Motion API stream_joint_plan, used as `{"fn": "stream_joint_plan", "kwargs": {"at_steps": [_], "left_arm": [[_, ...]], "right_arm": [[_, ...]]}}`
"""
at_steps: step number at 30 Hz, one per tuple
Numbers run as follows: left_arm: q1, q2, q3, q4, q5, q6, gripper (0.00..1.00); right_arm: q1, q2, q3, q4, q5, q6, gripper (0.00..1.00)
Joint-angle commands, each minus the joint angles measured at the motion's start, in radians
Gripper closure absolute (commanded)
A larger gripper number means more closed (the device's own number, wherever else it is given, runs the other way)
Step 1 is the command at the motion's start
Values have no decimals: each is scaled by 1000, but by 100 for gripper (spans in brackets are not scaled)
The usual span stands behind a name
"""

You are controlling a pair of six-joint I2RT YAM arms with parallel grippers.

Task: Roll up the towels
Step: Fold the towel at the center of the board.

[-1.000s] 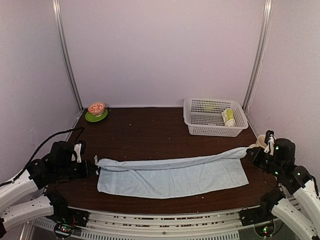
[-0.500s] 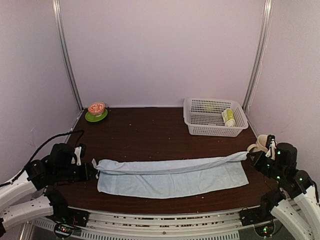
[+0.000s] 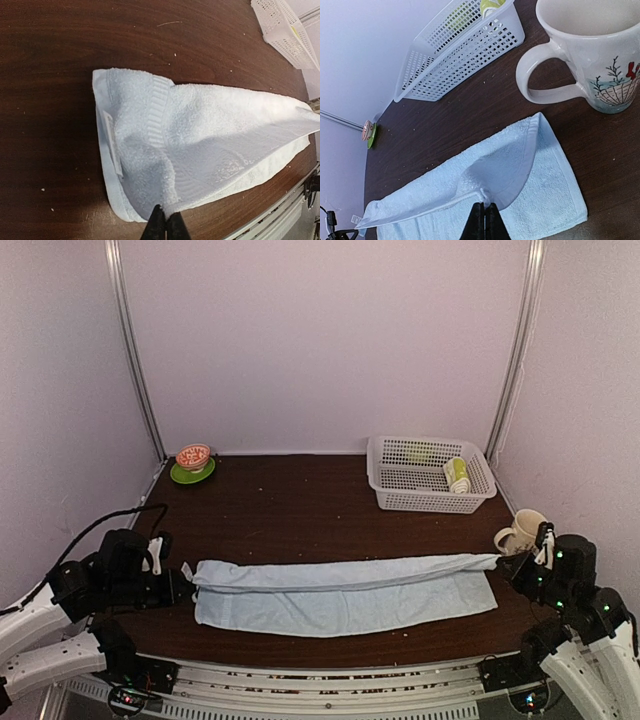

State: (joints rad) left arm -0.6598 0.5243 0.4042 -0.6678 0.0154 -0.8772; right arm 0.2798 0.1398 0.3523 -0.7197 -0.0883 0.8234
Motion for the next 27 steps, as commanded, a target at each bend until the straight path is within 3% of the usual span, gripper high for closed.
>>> {"fn": "stream_joint_plan", "kwargs": {"at_steps": [1,12,13,14,16,18,22,27], "left_arm": [[-16,14,34,-8,23,-14,100],[-60,51,36,-18,60,-24,100],[-62,53,39,-22,67,-24,100],[-66,54,44,-29,77,-24,95],[-74,45,60,-53,96,-28,73],[-82,24,92,-95,101,-35,58],[-83,-24,202,-232,72,-13,47],[-83,46,288,-226,29,4,45]], "right_arm": [[2,-22,9,-59,31,33,100],[2,-71,4,-143,5,41,100],[2,-72,5,-147,-8,38,91],[2,-73,11,-150,-25,32,76],[2,-77,30,-155,-55,17,51],[2,-72,68,-165,-86,-4,37],[2,-13,139,-196,-170,-68,27],[2,130,138,-54,-254,-92,30]]}}
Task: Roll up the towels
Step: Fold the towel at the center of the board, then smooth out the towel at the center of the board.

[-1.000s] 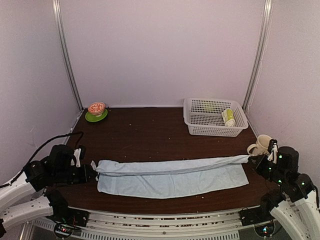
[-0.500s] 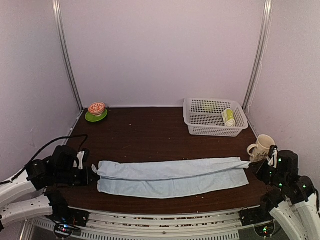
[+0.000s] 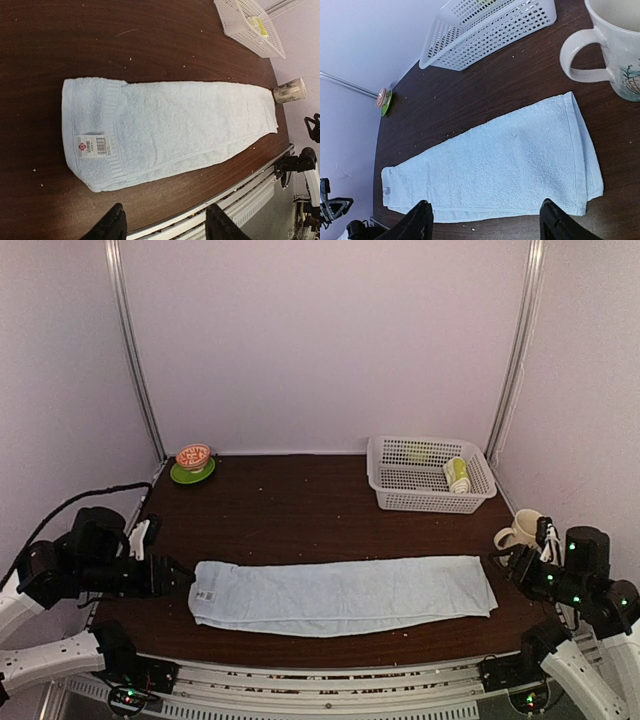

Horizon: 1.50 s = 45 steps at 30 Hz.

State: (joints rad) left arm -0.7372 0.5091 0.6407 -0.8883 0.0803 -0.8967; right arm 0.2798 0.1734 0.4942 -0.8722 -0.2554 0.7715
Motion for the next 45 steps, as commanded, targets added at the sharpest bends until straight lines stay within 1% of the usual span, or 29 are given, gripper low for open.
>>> {"fn": "stream_joint_plan", "kwargs": {"at_steps": [1,3,4,6,9,12,15,18,19,22,26,30,34,36,38,39,45], "left_arm": [[-5,130,56,28,-34,25,45],[-6,267,76,95,-34,29,48],[-5,342,91,119,-35,33,49],[-7,463,127,171,-49,50,52],[-12,590,182,298,-35,71,52],[-17,715,247,387,12,105,52],[-35,844,305,413,53,139,54],[-60,932,317,425,66,164,57],[-66,948,306,441,70,169,58],[-67,982,265,448,72,169,61],[-67,993,220,435,57,165,65],[-66,1010,180,426,48,152,70],[-64,1048,142,373,-4,123,82],[-54,1052,118,345,-31,111,91],[-28,1041,90,322,-52,96,98],[-10,1033,76,311,-65,89,100],[115,936,8,265,-109,71,100]], "right_arm": [[4,140,-15,147,-100,-32,33],[28,239,-41,272,-112,-4,40],[55,282,-45,316,-84,3,42],[130,373,-41,382,-3,1,43],[245,535,-20,419,122,-16,43],[266,711,6,426,184,-20,43],[268,835,24,449,241,-21,44],[267,947,63,456,265,-29,44],[269,991,81,464,258,-31,44],[298,1045,117,496,259,-12,44],[344,1078,167,504,291,27,42],[357,1090,205,486,329,42,40],[356,1099,236,444,388,29,38],[348,1106,247,419,410,20,38],[332,1117,250,400,429,17,38],[322,1123,246,397,434,15,38],[267,1183,221,407,416,-14,44]]}}
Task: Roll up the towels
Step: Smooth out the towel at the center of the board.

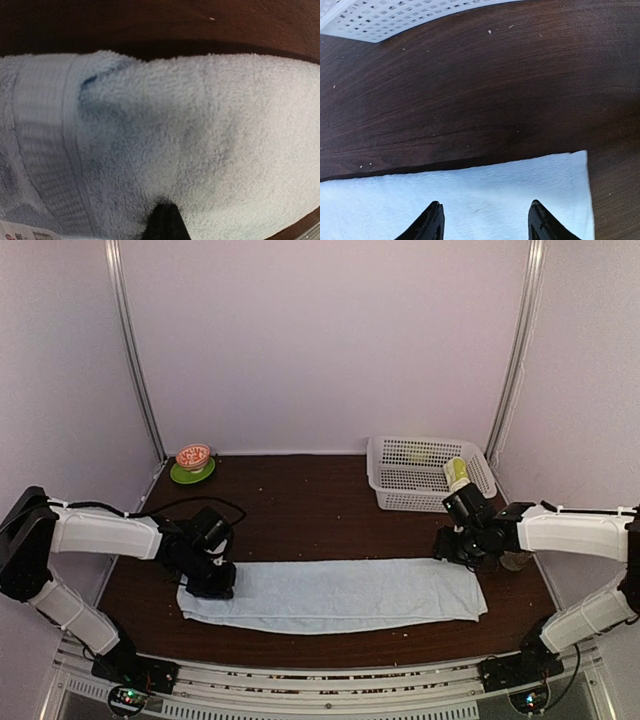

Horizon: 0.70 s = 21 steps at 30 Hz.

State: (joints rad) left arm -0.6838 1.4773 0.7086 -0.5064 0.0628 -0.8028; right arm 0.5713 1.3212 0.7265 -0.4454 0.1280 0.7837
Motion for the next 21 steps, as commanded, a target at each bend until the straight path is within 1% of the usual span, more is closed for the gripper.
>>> {"fn": "stream_joint_plan", "kwargs": {"at_steps": [1,5,9,14,16,18,21], "left_arm": [[74,-45,-64,-128,-98,-21,100],[118,-85,-67,-161,-121,-13,100],[157,-114,-67,-177,-141,-4,100],[200,-108,-43,-182,-153,27,100],[205,-93,-19,-190,-155,39,100],[205,-88,3,-195,-139,52,100],[205,-108,29,-193,-102,72,100]], "right_arm": [[-29,51,-10,-18,26,-33,45],[-37,112,19,-8,-5,-48,49],[-34,164,58,3,-25,-59,51],[-31,220,105,-9,-45,-86,51],[-32,242,121,-20,-45,-96,53],[-32,241,121,-24,-44,-94,55],[-30,208,104,-27,-36,-85,54]]}}
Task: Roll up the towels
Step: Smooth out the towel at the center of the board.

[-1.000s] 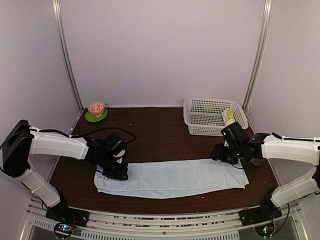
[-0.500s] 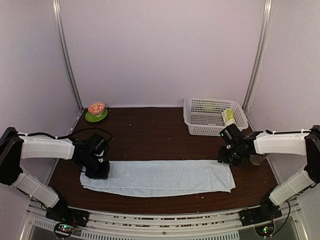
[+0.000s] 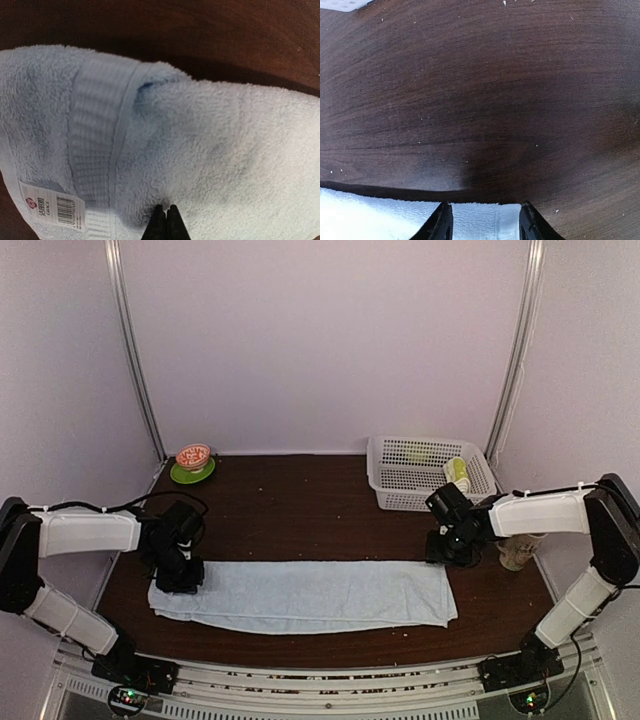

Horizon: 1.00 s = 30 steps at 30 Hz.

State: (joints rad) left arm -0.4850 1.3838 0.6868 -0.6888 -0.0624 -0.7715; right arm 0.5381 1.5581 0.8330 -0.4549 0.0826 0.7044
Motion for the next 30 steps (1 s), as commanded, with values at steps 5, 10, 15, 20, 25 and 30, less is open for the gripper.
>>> {"fn": "stream_joint_plan", "kwargs": {"at_steps": [5,10,15,20,25,30], "left_arm": [[5,-60,106,-40,76,80,78],[3,-130,142,-52,136,95,55],[-3,-179,157,-58,161,93,52],[-4,-212,159,-82,141,85,52],[-4,-241,134,-84,133,75,52],[-6,-236,123,-83,128,69,52]], "right_arm": [[12,-101,-25,-44,2,9,54],[34,-143,-63,-56,-7,22,60],[34,-116,-94,-33,-5,26,66],[34,-76,-94,-8,-2,39,68],[34,-56,-97,-1,-6,40,71],[31,-44,-101,2,-3,37,83]]}}
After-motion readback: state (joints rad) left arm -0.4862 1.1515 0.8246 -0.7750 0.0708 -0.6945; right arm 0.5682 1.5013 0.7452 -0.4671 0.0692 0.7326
